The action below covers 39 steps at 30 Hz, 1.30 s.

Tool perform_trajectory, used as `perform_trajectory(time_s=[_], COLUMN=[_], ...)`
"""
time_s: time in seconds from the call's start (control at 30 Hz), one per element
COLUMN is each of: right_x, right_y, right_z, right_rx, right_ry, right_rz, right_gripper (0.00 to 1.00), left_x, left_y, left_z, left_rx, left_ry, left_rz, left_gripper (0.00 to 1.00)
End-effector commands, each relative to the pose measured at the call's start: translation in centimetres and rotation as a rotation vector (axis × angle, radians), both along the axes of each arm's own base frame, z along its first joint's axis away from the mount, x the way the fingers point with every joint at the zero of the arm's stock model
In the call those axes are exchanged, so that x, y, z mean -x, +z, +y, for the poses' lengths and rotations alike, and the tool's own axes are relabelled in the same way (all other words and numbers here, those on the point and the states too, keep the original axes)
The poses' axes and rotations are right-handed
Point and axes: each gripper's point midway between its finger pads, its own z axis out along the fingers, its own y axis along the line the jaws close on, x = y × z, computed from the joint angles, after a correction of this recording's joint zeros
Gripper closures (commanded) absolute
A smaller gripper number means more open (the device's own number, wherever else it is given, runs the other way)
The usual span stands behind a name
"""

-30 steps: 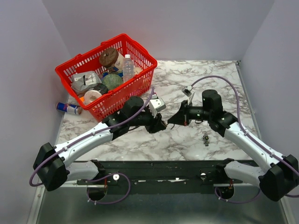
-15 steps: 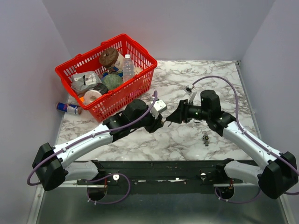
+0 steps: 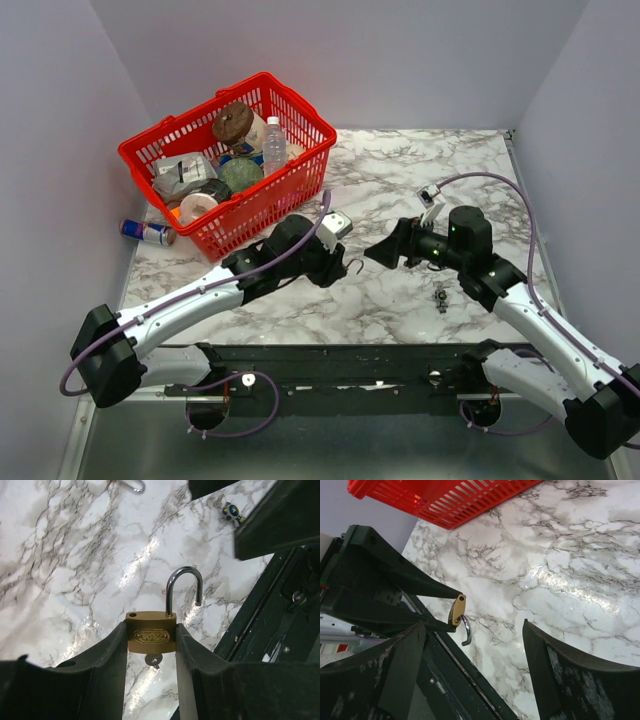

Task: Unlock with the key

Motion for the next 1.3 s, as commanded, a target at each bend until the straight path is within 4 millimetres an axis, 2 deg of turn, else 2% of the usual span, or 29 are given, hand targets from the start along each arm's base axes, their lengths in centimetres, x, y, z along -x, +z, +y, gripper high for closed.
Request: perform_trajectory(time_s=[0.0,0.17,0.27,0.4,0.53,0.57,0.63,0.67,0.73,0.77,0.83,0.87,0.93,1.07,1.27], right_x=[-0.1,0.5,0.8,1.2,1.7,1.7,1.9,2.0,2.1,2.1,2.4,2.4,2.6,2.8,2.7], right_y=[-1.6,-1.9,-1.8,-2.1,-2.3,-2.4,-2.7,-2.7,-2.8,-3.0,-3.1,-3.1,-3.2,-3.6,-4.0], right_z=[-1.7,-2.3,-2.8,-4.0,-4.9,-5.1,-5.3,-5.5,-5.8,-6.0,-6.2,-6.3,-6.5,-6.8,-7.0], right_rx=[0.062,0.067,0.065,0.086,0.102,0.109,0.118,0.122,0.13,0.137,0.138,0.139,0.143,0.155,0.168], right_ry=[-0.071,-0.086,-0.104,-0.154,-0.183,-0.187,-0.191,-0.195,-0.206,-0.212,-0.218,-0.222,-0.226,-0.234,-0.243], right_rz=[0.008,0.006,-0.008,-0.027,-0.036,-0.038,-0.033,-0.037,-0.035,-0.035,-0.035,-0.037,-0.037,-0.03,-0.028], right_gripper=[0.13,0.13,0.13,0.12,0.11,0.11,0.11,0.11,0.11,0.11,0.11,0.11,0.11,0.11,0.11], left_x=[-0.2,-1.1,-2.4,-4.4,-6.3,-6.6,-7.6,-7.9,-9.1,-9.5,-10.6,-10.7,-11.4,-12.1,-12.8], left_y=[-3.6,-8.1,-9.8,-10.6,-11.1,-11.9,-11.9,-12.7,-12.8,-13.7,-14.0,-14.8,-15.0,-16.6,-17.6], left_z=[1.9,4.4,5.9,7.4,7.9,8.0,7.7,7.8,8.0,8.3,8.3,8.2,7.9,8.1,8.9], left_rx=[-0.048,-0.155,-0.178,-0.18,-0.201,-0.225,-0.225,-0.248,-0.265,-0.292,-0.279,-0.29,-0.29,-0.332,-0.39], left_ry=[0.19,0.357,0.452,0.593,0.687,0.706,0.734,0.745,0.775,0.789,0.802,0.797,0.798,0.802,0.844], left_rz=[0.138,0.278,0.344,0.362,0.344,0.355,0.348,0.355,0.34,0.346,0.363,0.385,0.381,0.409,0.4], left_gripper=[1.0,1.0,1.0,1.0,1.0,1.0,1.0,1.0,1.0,1.0,1.0,1.0,1.0,1.0,1.0])
